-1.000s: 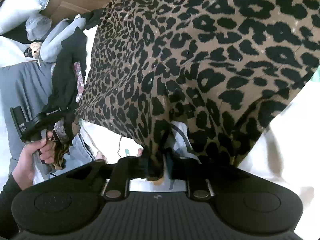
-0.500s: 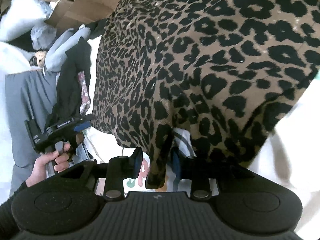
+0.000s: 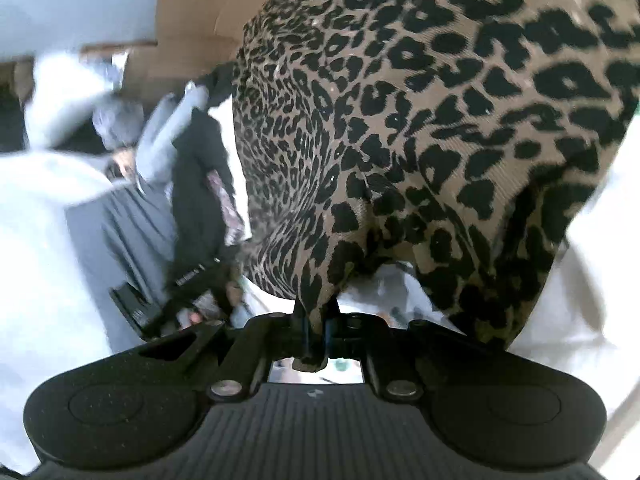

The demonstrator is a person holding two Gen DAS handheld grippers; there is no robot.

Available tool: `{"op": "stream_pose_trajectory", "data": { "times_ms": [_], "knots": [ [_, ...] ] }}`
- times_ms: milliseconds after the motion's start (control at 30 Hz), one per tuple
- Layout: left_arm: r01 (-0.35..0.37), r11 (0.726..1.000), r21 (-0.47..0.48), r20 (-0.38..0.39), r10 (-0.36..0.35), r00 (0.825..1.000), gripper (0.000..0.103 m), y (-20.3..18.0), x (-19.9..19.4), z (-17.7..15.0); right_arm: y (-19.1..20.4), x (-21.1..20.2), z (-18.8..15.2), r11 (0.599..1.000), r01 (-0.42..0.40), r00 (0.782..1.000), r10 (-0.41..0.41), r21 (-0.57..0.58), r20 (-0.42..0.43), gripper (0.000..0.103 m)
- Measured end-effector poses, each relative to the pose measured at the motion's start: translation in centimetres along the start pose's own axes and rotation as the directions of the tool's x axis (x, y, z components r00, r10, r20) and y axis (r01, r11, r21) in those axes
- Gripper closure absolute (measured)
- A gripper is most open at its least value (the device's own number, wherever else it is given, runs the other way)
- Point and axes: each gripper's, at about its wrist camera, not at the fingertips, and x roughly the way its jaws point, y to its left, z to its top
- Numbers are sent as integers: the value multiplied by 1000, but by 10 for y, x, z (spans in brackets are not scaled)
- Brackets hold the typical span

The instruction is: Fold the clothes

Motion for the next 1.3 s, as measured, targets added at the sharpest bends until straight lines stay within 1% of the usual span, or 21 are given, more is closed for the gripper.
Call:
{"op": "stream_pose_trajectory", "data": {
  "times_ms": [100,200,333,433,467,500,567,633,667,700,767,800,867,900,933,967,1133,1200,1233,1300],
  "knots": [
    [-14,1000,3,-7,14,1000,99,-1,1,2,-7,6,-1,999,-1,1000,2,42,-23,98],
    [-27,1000,6,-18,27,999,99,-2,5,0,-11,14,-3,998,29,998,-26,53,-53,98],
    [-46,999,22,-28,47,998,99,-5,11,-4,-11,22,-7,995,104,992,-103,6,-73,98],
    [-52,998,27,-48,53,997,98,-6,17,-7,-5,24,-8,984,169,982,-173,-58,-72,96],
    [-48,999,21,-59,50,997,92,-4,18,-8,-3,23,-8,977,195,977,-201,-84,-68,93],
    [-47,999,9,-67,47,997,90,-2,19,-8,0,22,-8,969,222,971,-230,-110,-63,93],
    [-52,998,-28,-57,51,997,89,5,17,-10,4,14,-8,961,239,968,-247,-137,-46,88],
    [-44,997,-63,-44,41,998,88,14,12,-11,8,5,-6,957,241,968,-248,-160,-25,83],
    [-37,996,-75,-43,34,998,87,17,10,-12,11,1,-5,955,244,969,-249,-171,-5,73],
    [-32,996,-81,-46,28,999,86,20,9,-12,13,-4,-4,953,247,968,-249,-177,10,66],
    [-28,996,-83,-50,24,998,78,24,6,-15,16,-8,-3,951,246,969,-247,-186,19,66],
    [-20,995,-93,-48,15,999,77,26,5,-17,16,-7,-1,950,247,969,-248,-189,19,66],
    [2,993,-120,-43,-7,999,76,31,4,-20,17,-4,1,949,251,967,-252,-192,17,68],
    [10,991,-132,-41,-16,999,76,32,5,-21,17,-1,2,946,261,965,-263,-193,17,86],
    [19,990,-139,-37,-24,999,76,32,5,-21,17,0,1,939,278,960,-281,-203,16,99],
    [29,989,-143,-31,-34,999,76,32,6,-21,18,1,1,931,296,954,-300,-214,14,101],
    [94,982,-166,-13,-97,995,75,26,12,-29,27,-1,5,898,369,927,-374,-239,28,101],
    [101,982,-160,-15,-105,994,74,24,16,-36,33,2,8,865,413,906,-423,-286,30,101],
    [105,982,-159,-13,-108,994,74,24,18,-40,36,4,9,843,439,892,-452,-312,33,101],
    [119,979,-168,9,-119,993,73,26,22,-47,38,7,11,812,477,867,-498,-336,30,102]
  ]
}}
